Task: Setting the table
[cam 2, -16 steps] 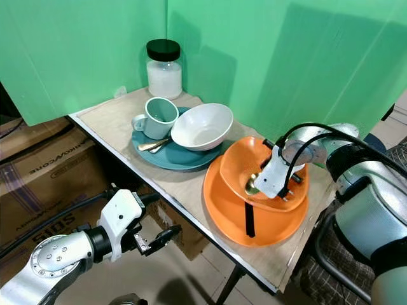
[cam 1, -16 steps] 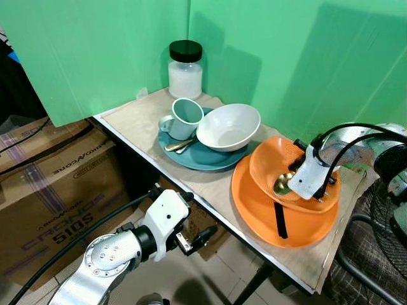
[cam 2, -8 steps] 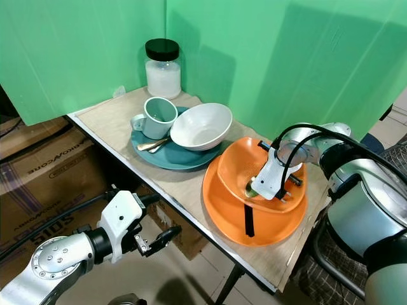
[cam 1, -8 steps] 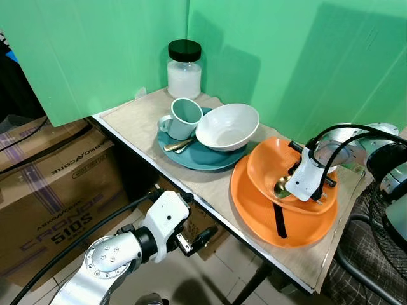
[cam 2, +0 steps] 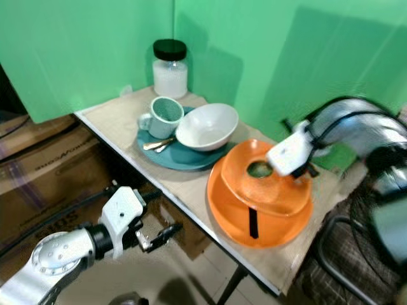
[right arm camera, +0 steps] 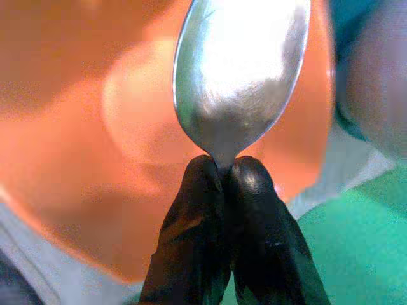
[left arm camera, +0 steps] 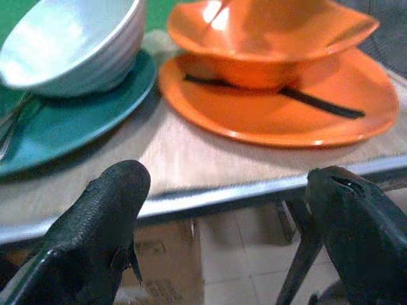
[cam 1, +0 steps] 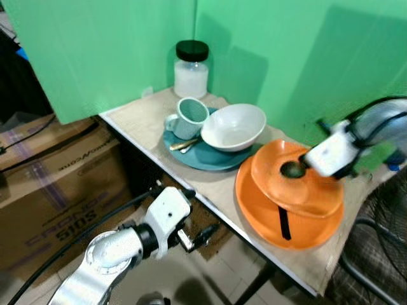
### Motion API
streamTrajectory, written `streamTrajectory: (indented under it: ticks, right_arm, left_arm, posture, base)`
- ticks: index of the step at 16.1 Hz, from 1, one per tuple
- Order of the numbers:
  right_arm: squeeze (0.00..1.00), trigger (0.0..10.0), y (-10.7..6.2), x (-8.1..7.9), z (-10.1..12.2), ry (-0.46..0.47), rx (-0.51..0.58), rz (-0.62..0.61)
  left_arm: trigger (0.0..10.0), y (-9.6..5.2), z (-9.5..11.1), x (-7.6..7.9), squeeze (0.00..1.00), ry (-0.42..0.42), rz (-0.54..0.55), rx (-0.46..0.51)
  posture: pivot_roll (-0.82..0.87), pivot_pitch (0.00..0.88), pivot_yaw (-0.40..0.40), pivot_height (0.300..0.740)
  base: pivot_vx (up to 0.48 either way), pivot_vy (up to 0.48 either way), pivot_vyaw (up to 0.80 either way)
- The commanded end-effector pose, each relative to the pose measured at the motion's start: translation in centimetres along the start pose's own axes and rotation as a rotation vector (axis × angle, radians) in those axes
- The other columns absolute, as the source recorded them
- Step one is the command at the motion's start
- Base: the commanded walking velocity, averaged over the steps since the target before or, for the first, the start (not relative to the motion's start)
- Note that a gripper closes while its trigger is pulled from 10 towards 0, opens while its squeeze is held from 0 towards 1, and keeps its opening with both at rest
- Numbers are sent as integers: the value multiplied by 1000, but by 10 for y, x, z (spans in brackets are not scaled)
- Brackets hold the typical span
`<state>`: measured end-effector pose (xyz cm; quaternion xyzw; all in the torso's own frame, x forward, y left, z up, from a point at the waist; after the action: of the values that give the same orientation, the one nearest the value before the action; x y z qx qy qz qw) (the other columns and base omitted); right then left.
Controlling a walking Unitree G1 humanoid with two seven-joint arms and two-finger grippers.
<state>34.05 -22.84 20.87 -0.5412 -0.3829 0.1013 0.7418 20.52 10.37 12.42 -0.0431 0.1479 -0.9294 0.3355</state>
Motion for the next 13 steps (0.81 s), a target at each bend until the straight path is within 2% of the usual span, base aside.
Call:
streamTrajectory:
  ticks: [1, 2, 4, 5, 6, 7, 8, 10, 11, 12, 13]
  right_arm:
    - [0, 0, -12, 11, 7, 49, 80, -85]
    - [0, 0, -26, 23, 13, 177, 223, -251]
    - [0, 0, -36, 29, 15, 306, 346, -430]
    - [0, 0, -45, 27, 19, 506, 484, -648]
    - [0, 0, -48, 26, 21, 607, 536, -722]
    - [0, 0, -51, 24, 24, 758, 594, -830]
    - [0, 0, -52, 23, 31, 851, 610, -926]
    - [0, 0, -50, 28, 51, 977, 655, -1097]
    - [0, 0, -49, 31, 60, 1063, 698, -1167]
    - [0, 0, -46, 32, 64, 1095, 708, -1191]
    - [0, 9216, -26, 27, 75, 1258, 681, -1302]
  left_arm:
    - [10000, 2, 4, 3, 0, -7, -22, 26]
    - [10000, 4, 11, 2, 0, -22, -17, 69]
    - [10000, 3, 17, 0, 0, -35, 0, 101]
    - [10000, 1, 24, -3, 0, -42, 44, 147]
    - [10000, 1, 28, -5, 0, -47, 73, 174]
    - [10000, 0, 34, -9, 0, -40, 124, 213]
    - [10000, 0, 38, -14, 0, -28, 186, 232]
    - [10000, -3, 45, -28, 0, -20, 346, 265]
    - [10000, -4, 54, -34, 0, -39, 422, 319]
    - [10000, -5, 58, -37, 0, -51, 450, 343]
    - [10000, -6, 59, -43, 0, -37, 530, 353]
  posture:
    - [75, 0, -41, 740]
    - [76, 0, -41, 740]
    - [76, 0, -45, 740]
    - [72, 0, -49, 740]
    - [71, 0, -50, 740]
    - [71, 0, -49, 740]
    - [68, 0, -49, 740]
    - [57, 0, -51, 740]
    - [59, 0, -60, 740]
    - [59, 0, -60, 740]
    - [57, 0, -64, 740]
  base:
    - [0, 0, 0]
    - [0, 0, 0]
    - [0, 0, 0]
    - [0, 0, 0]
    - [0, 0, 0]
    - [0, 0, 0]
    - [0, 0, 0]
    - [0, 0, 0]
    - [0, 0, 0]
    - [0, 0, 0]
    - [0, 0, 0]
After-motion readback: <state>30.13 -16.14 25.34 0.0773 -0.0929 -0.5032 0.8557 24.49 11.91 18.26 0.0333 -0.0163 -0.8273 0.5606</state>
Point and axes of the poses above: a point about 5 cm out from each wrist's last joint towards the gripper, its own y axis pointing out of the wrist towards the gripper, its own z axis along the axis of the wrist's last joint, x = y × z, the point moved 1 cm from there along y, pointing out of the wrist towards the gripper, and after that the axes turned 6 degrees about -y, right-handed, at the moved point
